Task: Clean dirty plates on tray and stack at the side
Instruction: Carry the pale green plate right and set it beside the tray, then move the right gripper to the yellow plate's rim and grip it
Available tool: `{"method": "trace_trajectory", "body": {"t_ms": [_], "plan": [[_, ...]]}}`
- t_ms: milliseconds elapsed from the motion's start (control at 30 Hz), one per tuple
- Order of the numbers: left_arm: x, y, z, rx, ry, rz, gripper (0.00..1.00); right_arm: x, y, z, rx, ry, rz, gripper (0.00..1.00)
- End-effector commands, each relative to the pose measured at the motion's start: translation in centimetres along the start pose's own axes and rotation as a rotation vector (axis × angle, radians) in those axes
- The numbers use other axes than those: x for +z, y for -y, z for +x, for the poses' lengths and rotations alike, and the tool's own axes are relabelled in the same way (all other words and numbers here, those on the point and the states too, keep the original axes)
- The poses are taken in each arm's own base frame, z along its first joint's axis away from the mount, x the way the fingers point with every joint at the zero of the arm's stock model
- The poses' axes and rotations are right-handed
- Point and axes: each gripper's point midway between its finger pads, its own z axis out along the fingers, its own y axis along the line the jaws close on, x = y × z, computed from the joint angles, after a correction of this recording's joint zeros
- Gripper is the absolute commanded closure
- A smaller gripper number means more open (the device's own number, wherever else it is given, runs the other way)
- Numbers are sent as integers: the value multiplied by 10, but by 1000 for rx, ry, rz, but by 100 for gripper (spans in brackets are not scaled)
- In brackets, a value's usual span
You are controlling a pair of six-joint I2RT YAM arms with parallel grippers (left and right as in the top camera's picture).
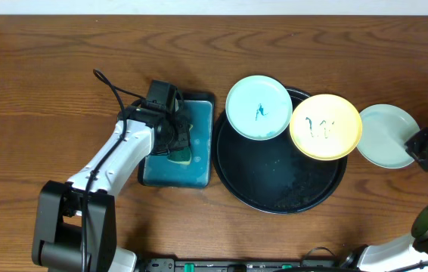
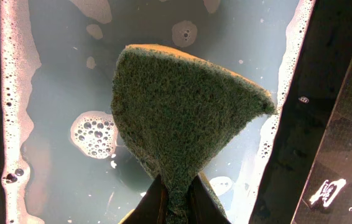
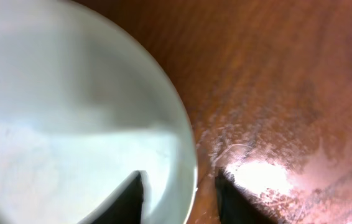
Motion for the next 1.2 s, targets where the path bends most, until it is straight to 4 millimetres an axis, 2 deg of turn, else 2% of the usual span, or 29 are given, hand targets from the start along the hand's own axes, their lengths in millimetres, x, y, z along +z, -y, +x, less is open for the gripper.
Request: {"method": "trace_trajectory", "body": {"t_ms": [0, 133, 167, 300, 600, 667, 800, 933, 1033, 1167], "plan": [[3, -3, 2, 3, -9, -10, 92, -5, -12, -4, -28, 6, -49, 53], [3, -3, 2, 3, -9, -10, 92, -14, -40, -4, -96, 4, -207, 53], [3, -3, 2, 3, -9, -10, 92, -20, -57, -1, -153, 2, -290, 53], [3, -3, 2, 3, -9, -10, 92, -33, -97, 15, -305, -21, -466, 53], [3, -3, 2, 3, -10, -10, 92, -38, -147, 53, -563, -34, -485, 57], [3, -3, 2, 3, -9, -10, 92, -37, -153, 59, -593, -35, -467, 57], [3, -3, 2, 3, -9, -10, 92, -31, -151, 65, -624, -33, -396, 63], [3, -3, 2, 3, -9, -10, 92, -27, -148, 70, -633, -42, -368, 75], [3, -3, 2, 3, -9, -10, 92, -25, -147, 72, -633, -48, -367, 87], [3, -3, 2, 3, -9, -10, 92, -25, -145, 74, -633, -56, -362, 95]]}}
